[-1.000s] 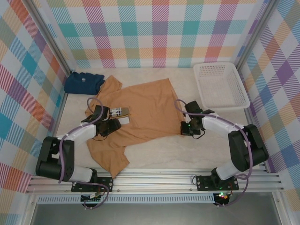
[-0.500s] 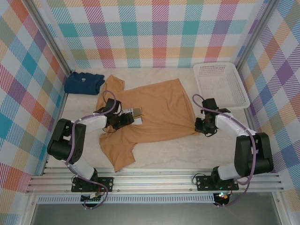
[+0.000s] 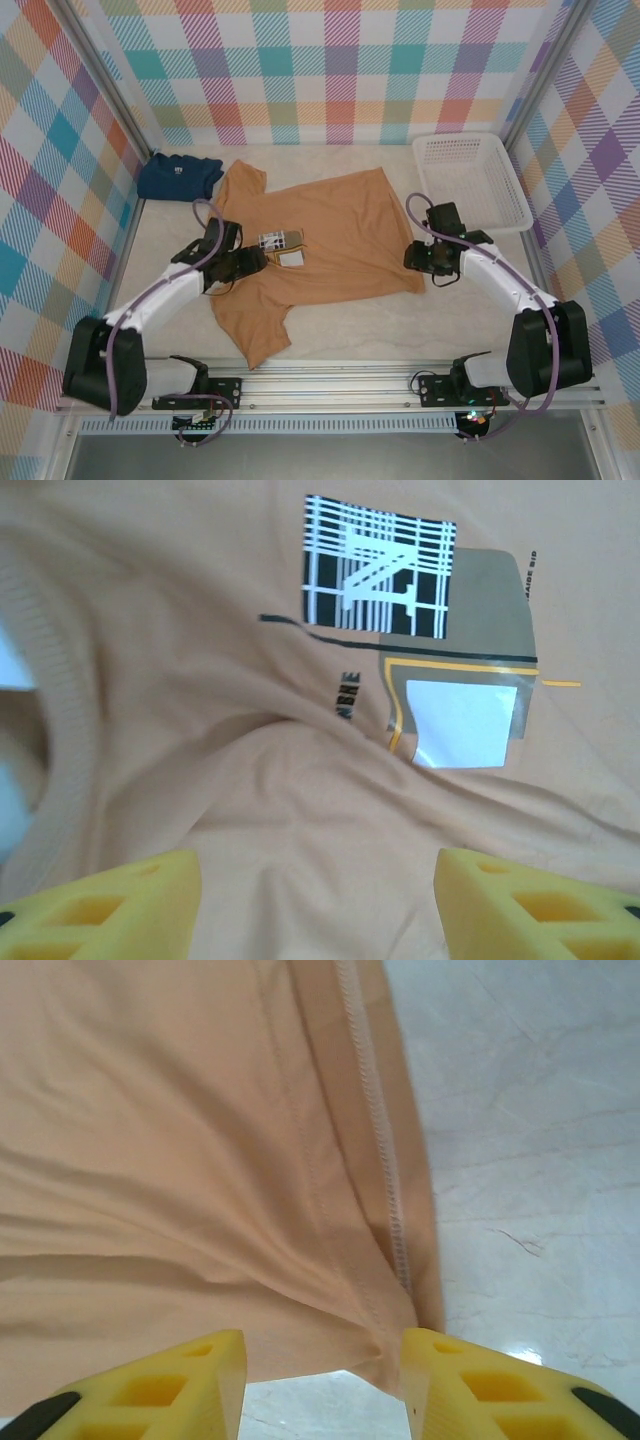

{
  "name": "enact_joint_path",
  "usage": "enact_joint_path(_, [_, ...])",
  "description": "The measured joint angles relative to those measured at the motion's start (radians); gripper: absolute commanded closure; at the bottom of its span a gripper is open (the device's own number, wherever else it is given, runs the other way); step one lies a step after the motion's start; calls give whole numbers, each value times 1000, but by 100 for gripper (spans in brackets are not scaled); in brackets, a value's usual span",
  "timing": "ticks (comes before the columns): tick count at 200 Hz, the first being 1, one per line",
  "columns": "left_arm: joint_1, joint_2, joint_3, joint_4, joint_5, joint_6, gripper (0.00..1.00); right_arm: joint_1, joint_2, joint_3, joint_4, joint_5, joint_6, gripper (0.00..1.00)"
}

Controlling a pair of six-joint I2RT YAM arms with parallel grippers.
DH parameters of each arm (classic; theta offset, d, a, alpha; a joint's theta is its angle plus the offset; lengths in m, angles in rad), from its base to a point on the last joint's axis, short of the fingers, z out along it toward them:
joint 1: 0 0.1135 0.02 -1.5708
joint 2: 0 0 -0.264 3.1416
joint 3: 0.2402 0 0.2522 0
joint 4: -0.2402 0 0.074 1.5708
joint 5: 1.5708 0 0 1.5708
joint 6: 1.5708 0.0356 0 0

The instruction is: Fold the inside-out t-shirt

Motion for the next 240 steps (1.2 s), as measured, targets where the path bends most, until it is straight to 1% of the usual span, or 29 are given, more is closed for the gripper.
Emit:
enact_joint_path(20, [-1,-75,-63,-49,-31,-19,37,-14,-6,-64,-10,6,23,55])
enact_joint_path(39, [-1,-88,-101,-85,-43,-28,38,-41,-8,-113,-12,-8,43,56])
enact_joint_path(64, [-1,-34,-103,-59,-17,-34,38,-59,26,-118,2,-31,61,57])
enact_joint_path(85, [-1,42,-95,-11,9,-40,38,-64,68,-119,10,-48,76,62])
enact_joint_path(104, [-1,97,-85,23,17,-40,38,-67,73,-130,24,-63,91,59])
enact_joint_path(121, [-1,141,-75,51,21,-40,38,-71,73,-146,34,-71,104,59])
enact_joint_path(133, [-1,169,-72,71,20,-39,38,-72,74,-154,34,-75,109,60])
enact_joint_path(143, [-1,191,-69,85,18,-39,38,-77,74,-156,34,-79,109,63])
enact_joint_path(169, [-1,210,-58,126,16,-35,38,-113,88,-154,42,-89,118,72])
enact_joint_path(195, [0,216,-58,145,6,-28,38,-153,126,-141,41,-106,125,77])
enact_joint_path(240, [14,225,-55,157,5,-14,38,-211,161,-117,16,-170,131,77])
